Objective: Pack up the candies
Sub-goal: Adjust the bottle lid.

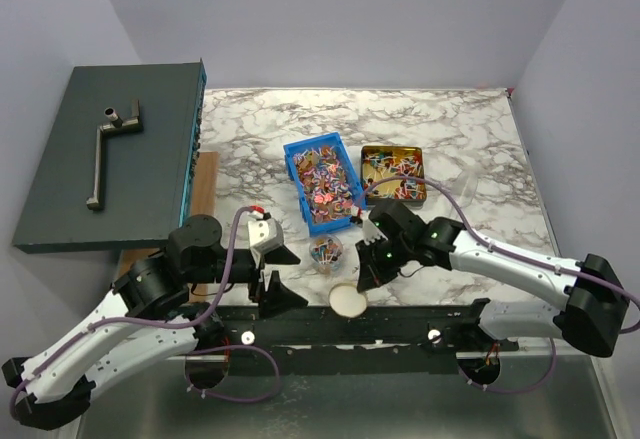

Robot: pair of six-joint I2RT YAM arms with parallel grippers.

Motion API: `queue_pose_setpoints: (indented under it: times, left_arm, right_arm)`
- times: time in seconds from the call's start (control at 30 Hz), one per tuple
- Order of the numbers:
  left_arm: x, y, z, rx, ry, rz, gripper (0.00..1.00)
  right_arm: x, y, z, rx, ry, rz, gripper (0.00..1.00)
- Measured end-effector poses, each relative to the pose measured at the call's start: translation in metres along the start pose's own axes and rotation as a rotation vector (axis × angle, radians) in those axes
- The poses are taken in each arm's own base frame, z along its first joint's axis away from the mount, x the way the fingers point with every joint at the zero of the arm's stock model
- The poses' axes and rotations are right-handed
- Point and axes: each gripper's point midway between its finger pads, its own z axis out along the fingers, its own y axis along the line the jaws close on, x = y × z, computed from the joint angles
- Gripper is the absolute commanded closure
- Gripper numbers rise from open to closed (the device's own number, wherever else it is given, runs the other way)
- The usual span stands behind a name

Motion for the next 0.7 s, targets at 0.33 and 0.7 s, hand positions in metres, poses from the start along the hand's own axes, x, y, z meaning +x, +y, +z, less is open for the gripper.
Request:
queue_pose_setpoints:
  times: [0.33,0.7]
  left_arm:
    - [0.016,-0.038,-0.002,0.141,0.111,0.134,0.09]
    - [0.039,-0.05,0.01,0.181,0.206,0.351,0.17]
  right_arm:
    - [0.019,0.045,-0.003,-0.276,0.146,-0.003,0.99]
    - [0.012,0.084,-0.01,-0.508,0.191,0.029,1.0]
